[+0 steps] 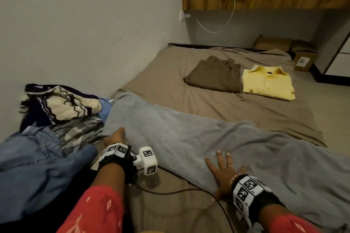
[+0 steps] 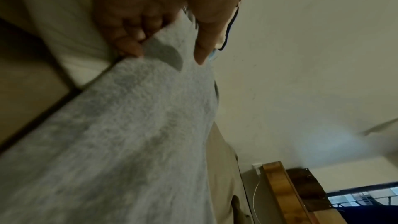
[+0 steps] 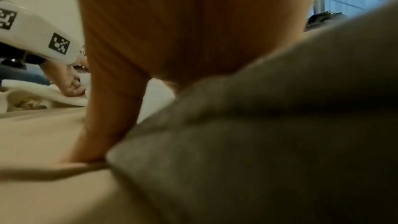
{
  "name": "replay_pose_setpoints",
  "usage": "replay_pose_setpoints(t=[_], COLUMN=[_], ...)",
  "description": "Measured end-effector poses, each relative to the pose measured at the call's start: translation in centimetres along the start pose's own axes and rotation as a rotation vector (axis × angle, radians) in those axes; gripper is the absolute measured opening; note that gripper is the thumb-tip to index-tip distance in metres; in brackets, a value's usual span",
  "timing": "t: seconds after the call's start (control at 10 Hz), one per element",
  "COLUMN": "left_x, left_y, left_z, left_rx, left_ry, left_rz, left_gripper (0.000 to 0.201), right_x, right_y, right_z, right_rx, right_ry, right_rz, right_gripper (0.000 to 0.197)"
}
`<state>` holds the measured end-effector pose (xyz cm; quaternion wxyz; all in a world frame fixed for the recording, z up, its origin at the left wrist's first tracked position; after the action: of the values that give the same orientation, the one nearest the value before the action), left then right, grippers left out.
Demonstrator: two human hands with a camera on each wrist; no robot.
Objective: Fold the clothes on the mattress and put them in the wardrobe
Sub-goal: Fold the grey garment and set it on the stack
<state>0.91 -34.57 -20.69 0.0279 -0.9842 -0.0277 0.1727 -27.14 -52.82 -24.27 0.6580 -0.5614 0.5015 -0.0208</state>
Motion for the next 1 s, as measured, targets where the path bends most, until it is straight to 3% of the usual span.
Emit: replay_pose_setpoints(t=[0.1, 0.2, 0.3, 0.4, 0.5, 0.6, 0.8, 0.9, 1.0], left_x=[1.2, 3.3, 6.2, 2.1, 1.9, 6.0, 3.8, 4.5, 4.9], left_y=[-1.2, -0.5, 1.2, 2.9, 4.2, 4.9, 3.4, 4.1, 4.1], left_z=[-0.7, 0.1, -1.2, -8.0, -8.8, -4.6, -5.9, -6.6, -8.6], left_rx=[0.015, -0.141, -0.322, -0.433, -0.47, -0.435, -0.343, -0.105, -0.036], left_ry=[-0.007, -0.107, 0.011, 0.373, 0.36, 0.169, 0.277, 0.318, 0.398], left_rz=[-0.054, 0.093, 0.078, 0.145, 0.26, 0.33, 0.393, 0.514, 0.476], left_gripper=[0.063, 0.072, 0.052, 0.04, 0.044, 0.053, 0.06, 0.059, 0.035], right_x=[0.2, 0.5, 0.5, 0.5, 0.4, 0.5, 0.7, 0.8, 0.7], right_y=[0.4, 0.6, 0.7, 0.8, 0.8, 0.8, 0.9, 0.9, 0.9], right_z=[0.2, 0.1, 0.2, 0.2, 0.3, 0.3, 0.3, 0.4, 0.4], right_rx=[0.005, 0.011, 0.02, 0.019, -0.006, -0.002, -0.024, -0.016, -0.014], right_ry=[0.014, 0.024, 0.036, 0.04, 0.05, 0.05, 0.051, 0.053, 0.055], right_rz=[0.017, 0.037, 0.045, 0.049, 0.043, 0.039, 0.047, 0.058, 0.064], right_gripper=[0.121, 0.123, 0.125, 0.125, 0.125, 0.125, 0.127, 0.127, 0.128])
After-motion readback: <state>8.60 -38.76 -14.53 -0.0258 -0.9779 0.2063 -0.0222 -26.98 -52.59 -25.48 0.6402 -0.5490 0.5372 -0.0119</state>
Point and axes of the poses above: each hand's wrist, its own x-axis towards the middle knuckle, its own y-axis out of the palm, z = x × y, the point moved 4 cm from there along x, towards the middle knuckle, and after that the axes turned 11 degrees about y, right-handed, at the moved point
